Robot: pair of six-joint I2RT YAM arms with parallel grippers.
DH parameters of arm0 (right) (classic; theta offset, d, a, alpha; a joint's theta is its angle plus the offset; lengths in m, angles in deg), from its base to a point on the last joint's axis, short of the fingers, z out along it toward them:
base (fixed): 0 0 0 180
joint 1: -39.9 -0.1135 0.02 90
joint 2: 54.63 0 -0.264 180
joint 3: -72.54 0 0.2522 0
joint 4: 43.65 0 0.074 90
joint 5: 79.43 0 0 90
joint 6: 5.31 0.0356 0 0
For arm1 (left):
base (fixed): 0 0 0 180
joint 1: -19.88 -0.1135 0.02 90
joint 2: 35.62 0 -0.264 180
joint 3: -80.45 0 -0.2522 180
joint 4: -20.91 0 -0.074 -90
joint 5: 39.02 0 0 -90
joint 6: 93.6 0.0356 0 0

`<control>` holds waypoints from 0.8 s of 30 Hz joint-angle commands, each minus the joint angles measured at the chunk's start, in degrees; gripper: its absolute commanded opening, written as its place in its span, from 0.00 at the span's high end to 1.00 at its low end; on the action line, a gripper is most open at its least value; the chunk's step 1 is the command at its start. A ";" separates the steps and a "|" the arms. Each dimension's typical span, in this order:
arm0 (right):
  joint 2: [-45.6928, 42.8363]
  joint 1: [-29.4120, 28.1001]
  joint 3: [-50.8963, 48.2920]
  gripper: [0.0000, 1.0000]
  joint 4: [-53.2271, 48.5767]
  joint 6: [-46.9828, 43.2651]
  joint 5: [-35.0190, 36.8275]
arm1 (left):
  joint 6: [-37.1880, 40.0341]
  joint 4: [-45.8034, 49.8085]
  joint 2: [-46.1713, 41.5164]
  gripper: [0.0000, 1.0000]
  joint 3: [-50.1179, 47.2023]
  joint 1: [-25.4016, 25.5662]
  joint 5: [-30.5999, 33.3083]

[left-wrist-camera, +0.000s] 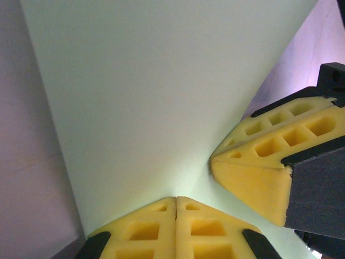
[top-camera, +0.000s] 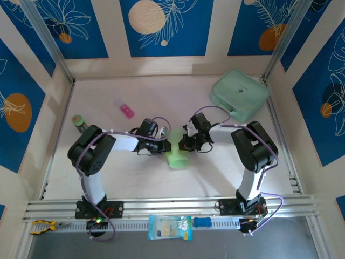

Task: Fold a paper plane with a square sheet of paper (pick it up from the middle)
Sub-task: First fold the square sheet of paper in half at the center of the table.

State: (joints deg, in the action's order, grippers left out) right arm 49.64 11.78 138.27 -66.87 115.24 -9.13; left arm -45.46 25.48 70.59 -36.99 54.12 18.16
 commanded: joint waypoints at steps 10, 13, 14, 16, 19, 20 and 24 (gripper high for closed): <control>1.90 0.14 -2.31 1.00 -4.54 1.00 5.47 | -6.93 0.87 -4.76 1.00 0.53 0.87 -2.27; 1.83 0.28 -2.30 1.00 -4.52 0.98 5.64 | -7.80 1.26 -3.87 1.00 0.10 1.58 -2.57; 1.90 0.21 -2.30 1.00 -4.57 0.98 5.64 | -7.88 1.49 -3.59 1.00 -0.15 1.55 -2.31; 1.95 0.25 -2.21 1.00 -4.61 0.96 5.62 | -7.97 2.00 -2.74 1.00 -1.31 1.63 -1.40; 1.91 0.25 -2.21 1.00 -4.79 0.84 5.73 | -7.17 1.72 -1.61 1.00 -3.40 1.64 -0.67; 1.93 0.25 -2.30 1.00 -4.71 0.91 5.72 | -6.65 1.91 -1.33 1.00 -4.03 1.65 -0.31; 1.75 0.23 -2.56 1.00 -4.61 1.01 5.82 | -4.10 3.62 -0.27 1.00 -6.28 1.63 1.43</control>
State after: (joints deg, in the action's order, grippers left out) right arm 49.64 11.78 138.20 -66.87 115.85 -8.98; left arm -51.98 25.37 68.10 -40.77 55.30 17.16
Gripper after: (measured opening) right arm 0.053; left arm 0.050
